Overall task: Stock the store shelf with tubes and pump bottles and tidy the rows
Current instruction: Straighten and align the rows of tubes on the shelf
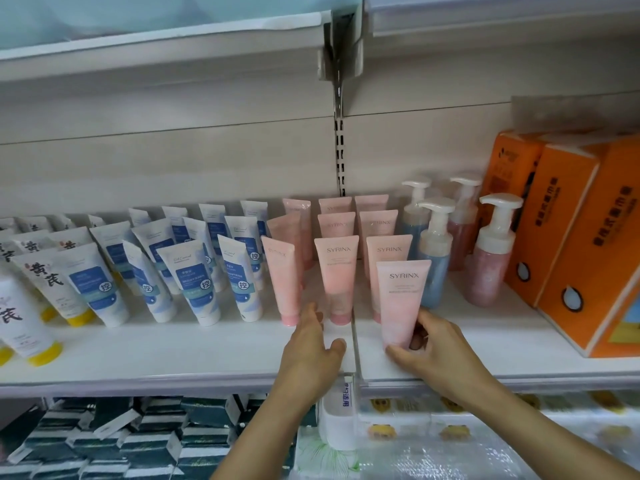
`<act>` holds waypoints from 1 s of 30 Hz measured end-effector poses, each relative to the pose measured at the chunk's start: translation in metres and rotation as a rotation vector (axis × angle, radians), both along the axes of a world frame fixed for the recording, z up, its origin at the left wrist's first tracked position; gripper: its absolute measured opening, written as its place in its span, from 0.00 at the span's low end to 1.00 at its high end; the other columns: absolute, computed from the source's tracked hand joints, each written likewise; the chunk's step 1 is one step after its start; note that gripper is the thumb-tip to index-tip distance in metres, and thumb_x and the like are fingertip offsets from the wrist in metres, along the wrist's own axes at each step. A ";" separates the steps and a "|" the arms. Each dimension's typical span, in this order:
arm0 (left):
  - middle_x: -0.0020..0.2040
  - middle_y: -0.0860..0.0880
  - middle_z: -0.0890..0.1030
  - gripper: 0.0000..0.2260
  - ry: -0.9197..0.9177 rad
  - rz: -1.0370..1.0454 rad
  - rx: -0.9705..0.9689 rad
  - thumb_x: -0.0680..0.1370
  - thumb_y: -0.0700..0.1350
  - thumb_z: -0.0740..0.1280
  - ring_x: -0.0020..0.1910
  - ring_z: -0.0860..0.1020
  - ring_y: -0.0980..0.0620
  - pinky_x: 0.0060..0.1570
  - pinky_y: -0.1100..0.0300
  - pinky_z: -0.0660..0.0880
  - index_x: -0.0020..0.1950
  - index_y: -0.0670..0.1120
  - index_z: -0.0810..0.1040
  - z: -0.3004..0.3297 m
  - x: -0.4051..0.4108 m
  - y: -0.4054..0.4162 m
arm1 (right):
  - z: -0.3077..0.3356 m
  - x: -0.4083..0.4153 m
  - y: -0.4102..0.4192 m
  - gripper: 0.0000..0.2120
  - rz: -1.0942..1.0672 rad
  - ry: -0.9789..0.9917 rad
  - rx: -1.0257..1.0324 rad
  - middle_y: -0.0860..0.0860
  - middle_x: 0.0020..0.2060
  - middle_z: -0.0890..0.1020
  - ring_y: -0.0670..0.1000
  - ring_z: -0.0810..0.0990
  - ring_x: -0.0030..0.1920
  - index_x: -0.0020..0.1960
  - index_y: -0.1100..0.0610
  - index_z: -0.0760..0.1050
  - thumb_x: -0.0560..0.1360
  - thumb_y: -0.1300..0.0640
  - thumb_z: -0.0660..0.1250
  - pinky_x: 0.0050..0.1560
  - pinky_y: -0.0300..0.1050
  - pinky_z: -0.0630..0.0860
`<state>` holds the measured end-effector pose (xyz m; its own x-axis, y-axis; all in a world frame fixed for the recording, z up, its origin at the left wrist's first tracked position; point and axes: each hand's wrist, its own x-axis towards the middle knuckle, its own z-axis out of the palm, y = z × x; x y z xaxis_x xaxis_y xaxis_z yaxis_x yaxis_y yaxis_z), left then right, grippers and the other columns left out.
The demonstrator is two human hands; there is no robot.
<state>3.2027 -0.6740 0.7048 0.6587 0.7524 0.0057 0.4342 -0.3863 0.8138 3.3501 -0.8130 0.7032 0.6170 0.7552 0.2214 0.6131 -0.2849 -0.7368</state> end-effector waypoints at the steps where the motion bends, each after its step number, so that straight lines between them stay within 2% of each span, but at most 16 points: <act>1: 0.72 0.53 0.68 0.32 -0.003 0.002 -0.003 0.79 0.43 0.66 0.69 0.69 0.53 0.70 0.55 0.66 0.78 0.49 0.52 0.000 -0.002 -0.001 | 0.000 -0.002 0.003 0.11 0.006 0.005 0.008 0.47 0.33 0.78 0.46 0.73 0.34 0.42 0.48 0.73 0.65 0.52 0.74 0.36 0.43 0.73; 4: 0.65 0.56 0.73 0.30 -0.018 0.004 -0.046 0.78 0.41 0.66 0.65 0.72 0.56 0.68 0.53 0.69 0.76 0.51 0.56 0.001 -0.004 -0.002 | 0.000 -0.011 0.014 0.11 0.070 0.013 0.027 0.47 0.33 0.78 0.46 0.74 0.33 0.42 0.48 0.73 0.64 0.50 0.73 0.36 0.45 0.74; 8: 0.60 0.56 0.75 0.27 -0.062 0.023 -0.098 0.77 0.37 0.66 0.62 0.75 0.56 0.66 0.52 0.71 0.74 0.50 0.61 0.001 -0.006 -0.004 | 0.004 -0.026 0.032 0.13 0.152 -0.002 0.024 0.46 0.35 0.81 0.45 0.77 0.34 0.47 0.49 0.76 0.65 0.49 0.74 0.36 0.42 0.76; 15: 0.54 0.52 0.80 0.26 -0.192 0.047 -0.120 0.74 0.29 0.61 0.54 0.79 0.59 0.57 0.60 0.77 0.69 0.49 0.67 0.006 -0.014 -0.009 | 0.002 -0.034 0.049 0.19 0.189 0.005 0.011 0.44 0.39 0.82 0.43 0.79 0.37 0.53 0.48 0.75 0.65 0.45 0.74 0.37 0.39 0.78; 18: 0.54 0.52 0.80 0.26 -0.208 0.046 -0.133 0.75 0.29 0.62 0.53 0.80 0.59 0.54 0.64 0.77 0.69 0.49 0.67 0.006 -0.014 -0.010 | 0.002 -0.034 0.051 0.19 0.184 -0.025 0.000 0.43 0.39 0.81 0.42 0.78 0.38 0.54 0.47 0.74 0.66 0.45 0.74 0.36 0.36 0.75; 22: 0.53 0.52 0.81 0.25 -0.211 0.044 -0.150 0.75 0.30 0.63 0.52 0.80 0.60 0.54 0.64 0.78 0.69 0.49 0.67 0.007 -0.015 -0.010 | 0.003 -0.034 0.051 0.19 0.187 -0.051 -0.017 0.42 0.40 0.80 0.41 0.78 0.38 0.55 0.47 0.74 0.67 0.46 0.74 0.34 0.32 0.71; 30: 0.53 0.53 0.81 0.24 -0.180 0.037 -0.165 0.77 0.33 0.63 0.51 0.80 0.61 0.48 0.69 0.77 0.70 0.51 0.67 0.011 -0.016 -0.011 | 0.005 -0.035 0.049 0.19 0.219 -0.040 -0.013 0.41 0.42 0.80 0.40 0.78 0.39 0.56 0.46 0.72 0.68 0.45 0.74 0.34 0.31 0.71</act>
<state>3.1863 -0.6853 0.7161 0.6303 0.7763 -0.0049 0.2879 -0.2279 0.9302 3.3147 -0.7640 0.7082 0.4285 0.8733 0.2317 0.6903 -0.1510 -0.7076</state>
